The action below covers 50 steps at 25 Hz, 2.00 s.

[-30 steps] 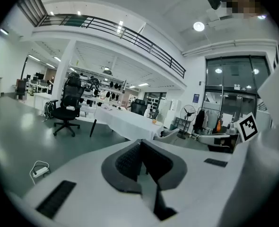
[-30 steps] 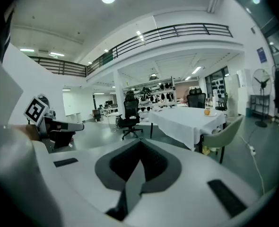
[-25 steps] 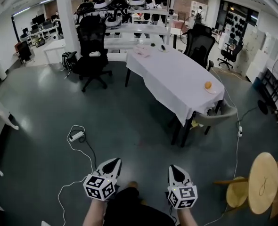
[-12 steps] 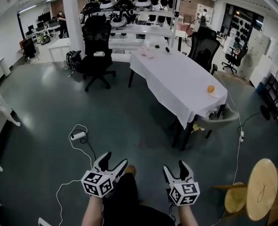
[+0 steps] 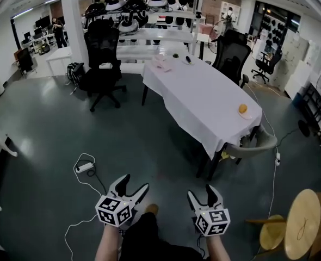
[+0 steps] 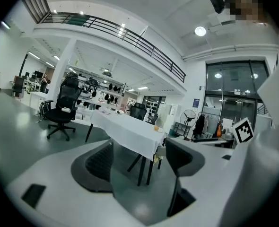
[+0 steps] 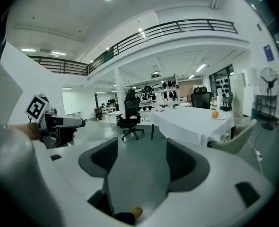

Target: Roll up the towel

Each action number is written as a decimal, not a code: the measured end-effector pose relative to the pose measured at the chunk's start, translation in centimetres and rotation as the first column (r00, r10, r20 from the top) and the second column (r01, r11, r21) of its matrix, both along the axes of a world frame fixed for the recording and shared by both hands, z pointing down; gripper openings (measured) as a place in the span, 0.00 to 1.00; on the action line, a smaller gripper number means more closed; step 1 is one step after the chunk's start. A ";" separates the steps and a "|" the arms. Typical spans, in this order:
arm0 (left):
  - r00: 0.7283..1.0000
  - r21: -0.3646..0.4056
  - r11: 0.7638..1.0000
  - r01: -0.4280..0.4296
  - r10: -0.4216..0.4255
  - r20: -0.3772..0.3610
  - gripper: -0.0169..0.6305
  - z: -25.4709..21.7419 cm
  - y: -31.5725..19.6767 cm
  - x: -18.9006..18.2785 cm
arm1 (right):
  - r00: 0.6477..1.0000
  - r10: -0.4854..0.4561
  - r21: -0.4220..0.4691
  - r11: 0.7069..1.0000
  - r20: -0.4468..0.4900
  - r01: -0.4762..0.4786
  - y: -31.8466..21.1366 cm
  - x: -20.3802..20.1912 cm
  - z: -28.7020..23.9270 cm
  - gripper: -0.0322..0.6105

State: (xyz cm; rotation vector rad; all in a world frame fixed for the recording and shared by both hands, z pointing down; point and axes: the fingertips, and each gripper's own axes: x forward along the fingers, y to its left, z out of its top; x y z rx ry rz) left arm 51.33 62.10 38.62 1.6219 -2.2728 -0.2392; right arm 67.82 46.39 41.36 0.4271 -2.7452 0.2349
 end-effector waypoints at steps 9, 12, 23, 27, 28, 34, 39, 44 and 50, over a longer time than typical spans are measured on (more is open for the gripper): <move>0.999 0.014 0.999 -0.033 0.032 0.011 0.58 -1.0 -6.1 -10.2 | 0.999 0.053 0.004 0.999 0.007 -0.053 -5.8 -9.1 -0.6 0.55; 0.999 0.022 0.999 -0.030 0.030 0.016 0.58 -0.9 -7.4 -13.4 | 0.998 0.066 0.004 0.998 0.010 -0.066 -7.2 -11.8 -0.2 0.55; 1.000 0.033 0.999 -0.027 0.027 0.002 0.58 -0.1 -10.4 -21.5 | 0.997 0.077 0.010 0.997 0.006 -0.077 -10.4 -19.4 0.5 0.55; 0.999 0.028 0.999 -0.033 0.033 0.004 0.58 0.1 -10.7 -23.2 | 0.997 0.082 0.003 0.997 0.006 -0.082 -10.5 -21.0 0.7 0.55; 0.999 0.023 0.999 -0.036 0.036 0.003 0.58 0.4 -10.6 -23.4 | 0.996 0.084 0.000 0.996 0.004 -0.084 -10.4 -21.3 1.0 0.55; 0.999 -0.017 0.999 -0.051 0.051 -0.018 0.58 1.9 -9.6 -23.2 | 0.997 0.068 -0.021 0.997 -0.026 -0.069 -9.0 -22.0 1.9 0.55; 0.998 -0.027 0.999 -0.036 0.035 -0.044 0.58 2.5 -8.7 -23.7 | 0.997 0.037 -0.035 0.999 -0.065 -0.039 -8.0 -22.8 2.6 0.55; 0.998 -0.027 1.000 -0.004 0.002 -0.064 0.58 3.2 -8.7 -25.0 | 0.997 0.001 -0.033 0.999 -0.082 -0.004 -8.5 -24.9 2.8 0.55; 0.997 -0.018 0.999 0.036 -0.037 -0.061 0.58 3.7 -10.6 -28.5 | 0.996 -0.042 -0.031 0.999 -0.082 0.039 -10.8 -29.1 3.5 0.55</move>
